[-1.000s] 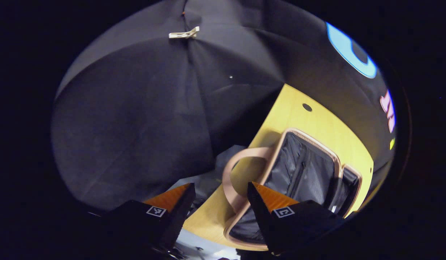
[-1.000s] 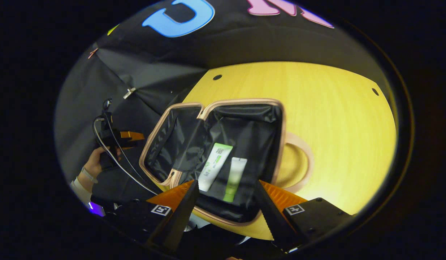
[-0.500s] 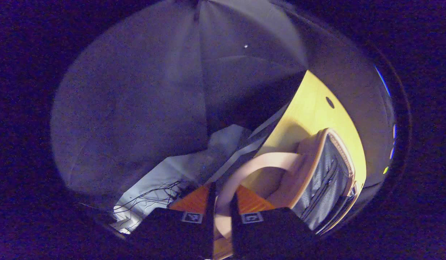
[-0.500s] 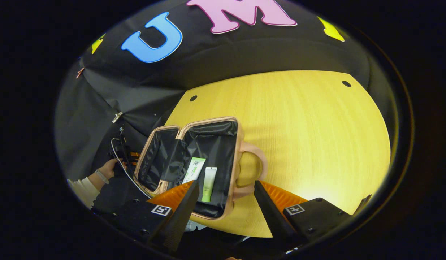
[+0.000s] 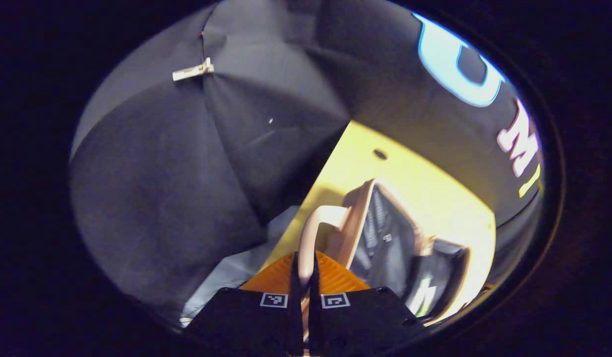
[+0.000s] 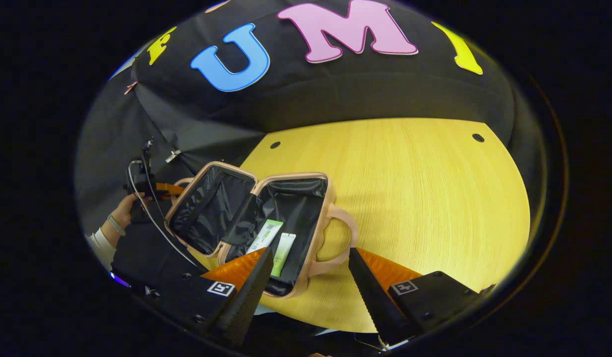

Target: First open the suitcase, pack the skin care products into it, and then close the suitcase.

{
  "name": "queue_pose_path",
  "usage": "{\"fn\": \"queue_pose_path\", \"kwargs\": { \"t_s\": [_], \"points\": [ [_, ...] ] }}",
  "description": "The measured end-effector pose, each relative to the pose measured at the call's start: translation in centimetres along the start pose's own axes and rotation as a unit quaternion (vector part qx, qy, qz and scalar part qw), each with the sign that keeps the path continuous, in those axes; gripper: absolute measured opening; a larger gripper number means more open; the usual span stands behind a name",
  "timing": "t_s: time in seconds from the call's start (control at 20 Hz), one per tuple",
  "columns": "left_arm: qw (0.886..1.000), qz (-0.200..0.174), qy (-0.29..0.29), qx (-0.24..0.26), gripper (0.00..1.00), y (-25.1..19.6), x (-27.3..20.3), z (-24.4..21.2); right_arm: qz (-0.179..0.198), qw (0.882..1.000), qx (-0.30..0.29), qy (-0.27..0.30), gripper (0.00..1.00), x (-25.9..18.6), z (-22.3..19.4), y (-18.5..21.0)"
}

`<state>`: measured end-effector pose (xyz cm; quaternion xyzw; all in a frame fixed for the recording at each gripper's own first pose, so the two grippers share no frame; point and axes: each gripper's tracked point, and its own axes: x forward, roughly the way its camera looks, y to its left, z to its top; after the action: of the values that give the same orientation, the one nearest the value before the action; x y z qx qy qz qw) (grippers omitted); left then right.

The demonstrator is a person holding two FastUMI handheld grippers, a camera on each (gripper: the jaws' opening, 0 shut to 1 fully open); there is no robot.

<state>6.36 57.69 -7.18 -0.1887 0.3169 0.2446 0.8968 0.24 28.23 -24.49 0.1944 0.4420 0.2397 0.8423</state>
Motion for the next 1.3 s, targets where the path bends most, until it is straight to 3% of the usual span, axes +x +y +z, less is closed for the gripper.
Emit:
{"fn": "queue_pose_path", "kwargs": {
  "t_s": [0.1, 0.3, 0.4, 0.55, 0.7, 0.85, 1.05, 1.1, 1.2, 1.3],
  "points": [
    [0.998, -0.063, -0.031, 0.004, 0.10, -5.8, -4.7, 1.1, 0.016, 1.000, 0.000, -0.021, 0.98, -1.2, 1.4, -0.2],
    [0.986, -0.114, -0.056, 0.106, 0.09, -16.9, -11.5, -0.8, 0.025, 0.998, -0.017, -0.052, 0.97, -4.9, 2.6, -1.9],
    [0.974, -0.161, -0.058, 0.152, 0.09, -23.0, -13.7, -1.9, 0.021, 0.997, -0.025, -0.065, 0.97, -7.2, 2.6, -3.5],
    [0.953, -0.211, -0.028, 0.214, 0.09, -30.5, -12.2, -6.8, 0.008, 0.996, -0.037, -0.078, 0.97, -10.9, 2.0, -5.9],
    [0.944, -0.243, 0.026, 0.223, 0.09, -35.1, -9.5, -12.8, -0.015, 0.994, -0.050, -0.094, 0.97, -14.1, 1.3, -8.4],
    [0.941, -0.226, 0.069, 0.243, 0.10, -36.8, -5.3, -17.7, -0.025, 0.993, -0.046, -0.106, 0.97, -16.4, 0.4, -9.8],
    [0.937, -0.144, 0.141, 0.287, 0.17, -38.1, 0.6, -26.1, -0.036, 0.990, -0.037, -0.131, 0.97, -19.0, -0.7, -11.7],
    [0.936, -0.121, 0.155, 0.292, 0.13, -37.9, 1.6, -27.3, -0.034, 0.991, -0.030, -0.128, 0.97, -19.6, -0.7, -11.9],
    [0.940, -0.087, 0.170, 0.284, 0.29, -37.3, 2.4, -28.5, -0.022, 0.991, -0.031, -0.132, 0.97, -20.8, -0.8, -12.5],
    [0.945, -0.054, 0.158, 0.281, 0.33, -36.9, 1.9, -28.6, -0.027, 0.991, -0.048, -0.122, 0.97, -21.4, -1.8, -14.6]
  ]
}}
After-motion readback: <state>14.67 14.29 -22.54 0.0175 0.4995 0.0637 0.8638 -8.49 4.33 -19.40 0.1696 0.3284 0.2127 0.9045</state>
